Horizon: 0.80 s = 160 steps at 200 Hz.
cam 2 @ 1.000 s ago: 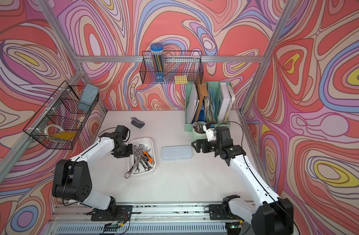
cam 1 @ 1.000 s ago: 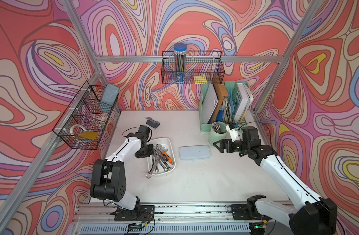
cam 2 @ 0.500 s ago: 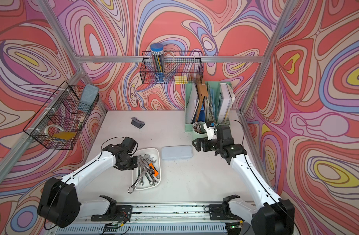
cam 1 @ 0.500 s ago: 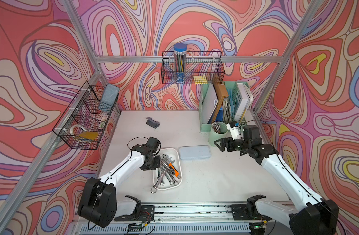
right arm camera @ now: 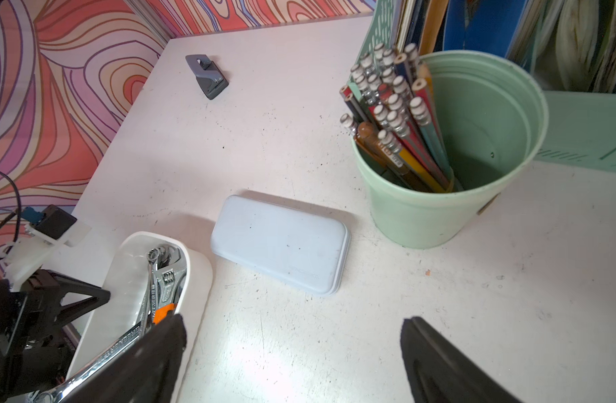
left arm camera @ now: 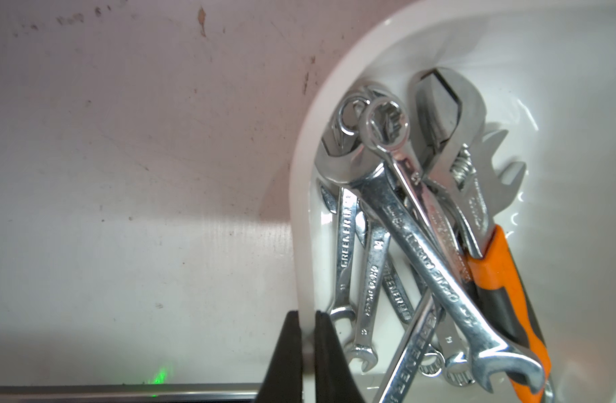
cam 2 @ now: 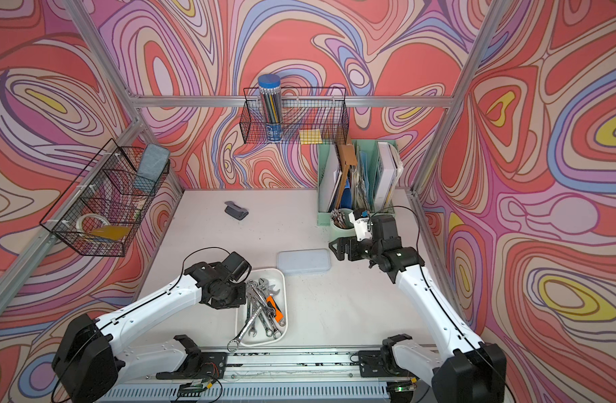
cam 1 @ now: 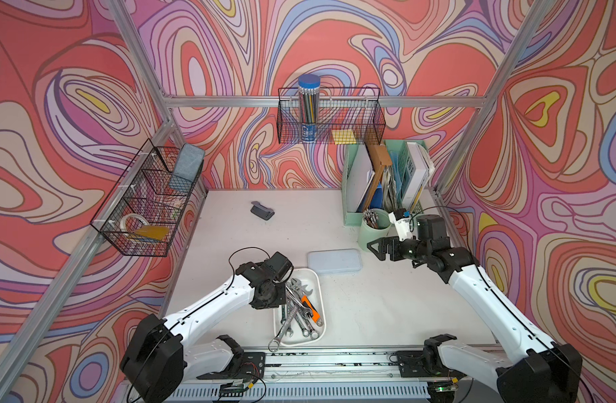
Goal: Take out the wrench from the storage box
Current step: Move the storage box to the center of the board.
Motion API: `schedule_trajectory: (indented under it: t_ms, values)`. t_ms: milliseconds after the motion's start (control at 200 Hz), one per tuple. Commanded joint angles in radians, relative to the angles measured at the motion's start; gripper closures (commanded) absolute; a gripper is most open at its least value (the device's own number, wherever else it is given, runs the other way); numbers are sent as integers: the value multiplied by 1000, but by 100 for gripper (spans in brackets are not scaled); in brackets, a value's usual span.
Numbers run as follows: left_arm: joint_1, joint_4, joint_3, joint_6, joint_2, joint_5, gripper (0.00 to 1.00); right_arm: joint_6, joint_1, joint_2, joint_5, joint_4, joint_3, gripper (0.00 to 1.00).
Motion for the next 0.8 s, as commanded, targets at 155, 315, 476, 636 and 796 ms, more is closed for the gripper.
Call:
schedule_trajectory:
  t_ms: [155, 315, 476, 636, 796]
  values:
    - [-94, 146, 51, -141, 75, 41, 100, 27, 12, -53, -8, -73, -8, 2]
    - [-96, 217, 104, -146, 159, 23, 100, 47, 17, -51, -15, -66, -14, 2]
    - [-99, 306, 139, -179, 249, 35, 100, 81, 33, -56, -11, -69, -26, 2]
    - [-116, 302, 201, -162, 320, 29, 100, 133, 52, -70, 17, -85, -37, 2]
    - [-116, 313, 237, -122, 357, 30, 100, 193, 93, -75, 71, -109, -49, 2]
